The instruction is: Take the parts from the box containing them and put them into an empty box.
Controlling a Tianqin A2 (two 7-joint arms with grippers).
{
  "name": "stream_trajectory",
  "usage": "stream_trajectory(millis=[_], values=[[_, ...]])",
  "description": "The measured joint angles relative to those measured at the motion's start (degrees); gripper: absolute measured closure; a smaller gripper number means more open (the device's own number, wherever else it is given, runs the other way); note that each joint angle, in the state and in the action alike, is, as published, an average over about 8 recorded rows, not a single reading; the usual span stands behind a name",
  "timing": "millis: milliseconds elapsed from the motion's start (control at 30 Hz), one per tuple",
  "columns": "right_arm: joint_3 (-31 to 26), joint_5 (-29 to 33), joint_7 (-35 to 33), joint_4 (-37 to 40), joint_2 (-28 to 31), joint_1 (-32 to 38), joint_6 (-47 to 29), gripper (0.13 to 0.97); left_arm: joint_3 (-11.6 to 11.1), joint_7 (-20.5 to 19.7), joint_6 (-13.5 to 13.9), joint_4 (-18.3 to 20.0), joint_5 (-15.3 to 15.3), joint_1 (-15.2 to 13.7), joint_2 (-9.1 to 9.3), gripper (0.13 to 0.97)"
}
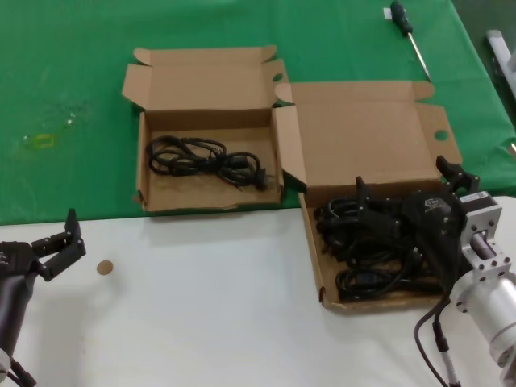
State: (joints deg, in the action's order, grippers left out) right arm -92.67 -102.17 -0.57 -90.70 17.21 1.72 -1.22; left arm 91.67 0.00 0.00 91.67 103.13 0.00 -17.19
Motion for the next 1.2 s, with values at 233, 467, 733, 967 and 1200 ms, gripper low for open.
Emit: stream_trajectory(millis=[233, 467, 733, 967, 1200], values=[[0.0, 0.0, 0.0, 0.0, 0.0, 0.0, 0.0, 0.129, 0.0, 0.0, 0.0, 0.0, 0.0, 0.0, 0.00, 0.132], [0.0, 0.0, 0.0, 0.0, 0.0, 0.0, 0.0, 0.129, 0.0, 0.0, 0.0, 0.0, 0.0, 0.0, 0.00, 0.132], [0.0, 0.0, 0.0, 0.0, 0.0, 0.0, 0.0, 0.129, 0.0, 0.0, 0.0, 0.0, 0.0, 0.0, 0.00, 0.132], [0.0, 0.0, 0.0, 0.0, 0.0, 0.0, 0.0, 0.129, 0.0, 0.0, 0.0, 0.0, 0.0, 0.0, 0.00, 0.132], [0.0, 0.0, 0.0, 0.0, 0.0, 0.0, 0.0, 0.129, 0.0, 0.0, 0.0, 0.0, 0.0, 0.0, 0.00, 0.132]])
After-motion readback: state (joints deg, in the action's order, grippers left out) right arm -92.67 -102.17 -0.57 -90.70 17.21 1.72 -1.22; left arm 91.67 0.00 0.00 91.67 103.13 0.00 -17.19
